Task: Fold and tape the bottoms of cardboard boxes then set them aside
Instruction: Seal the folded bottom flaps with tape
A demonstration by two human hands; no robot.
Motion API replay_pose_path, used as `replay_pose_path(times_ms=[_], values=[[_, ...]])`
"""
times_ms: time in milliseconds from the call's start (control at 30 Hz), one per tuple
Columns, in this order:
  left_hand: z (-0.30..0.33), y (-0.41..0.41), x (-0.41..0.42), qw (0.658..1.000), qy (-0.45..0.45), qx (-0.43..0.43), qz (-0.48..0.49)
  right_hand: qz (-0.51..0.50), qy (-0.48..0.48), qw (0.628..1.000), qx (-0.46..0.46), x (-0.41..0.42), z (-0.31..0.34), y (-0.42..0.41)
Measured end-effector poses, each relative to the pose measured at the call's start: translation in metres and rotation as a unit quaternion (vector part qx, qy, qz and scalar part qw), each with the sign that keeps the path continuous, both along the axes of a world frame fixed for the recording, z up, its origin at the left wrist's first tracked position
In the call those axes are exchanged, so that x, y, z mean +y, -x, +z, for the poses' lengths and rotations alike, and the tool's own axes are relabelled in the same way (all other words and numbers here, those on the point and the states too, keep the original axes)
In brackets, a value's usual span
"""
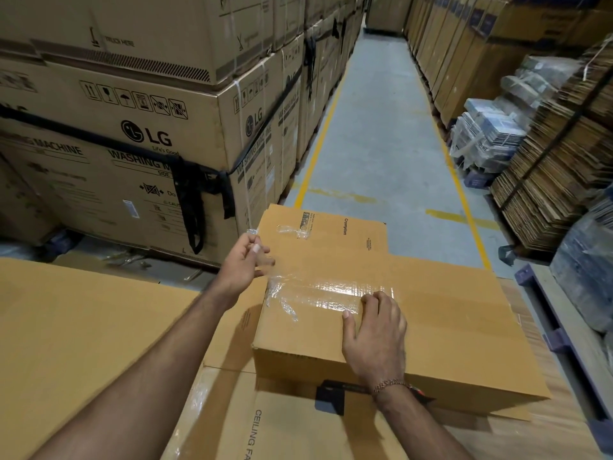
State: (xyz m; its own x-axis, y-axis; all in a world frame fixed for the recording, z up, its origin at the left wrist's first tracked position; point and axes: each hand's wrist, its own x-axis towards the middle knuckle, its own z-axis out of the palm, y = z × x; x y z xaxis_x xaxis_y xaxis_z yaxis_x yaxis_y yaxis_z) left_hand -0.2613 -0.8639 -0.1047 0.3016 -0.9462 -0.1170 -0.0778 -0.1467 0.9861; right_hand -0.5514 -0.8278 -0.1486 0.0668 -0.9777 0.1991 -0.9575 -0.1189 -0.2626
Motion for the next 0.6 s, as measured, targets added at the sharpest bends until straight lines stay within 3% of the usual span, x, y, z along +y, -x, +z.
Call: replay_pose_path(times_ms=[233,367,600], values=[[0.002,-0.018,0.001,0.988,-0.001,0.129,0.080,0.000,0.005,1.000,-0.007,-0.001,-0.001,-0.001],[0.004,-0.031,0.006,0.991,-0.012,0.120,0.060,0.002,0.008,1.000,-0.004,-0.001,0.000,-0.001],[-0.010,-0.045,0.017,0.978,-0.027,0.184,0.090,0.001,0.014,1.000,-0.003,-0.001,-0.001,0.000]])
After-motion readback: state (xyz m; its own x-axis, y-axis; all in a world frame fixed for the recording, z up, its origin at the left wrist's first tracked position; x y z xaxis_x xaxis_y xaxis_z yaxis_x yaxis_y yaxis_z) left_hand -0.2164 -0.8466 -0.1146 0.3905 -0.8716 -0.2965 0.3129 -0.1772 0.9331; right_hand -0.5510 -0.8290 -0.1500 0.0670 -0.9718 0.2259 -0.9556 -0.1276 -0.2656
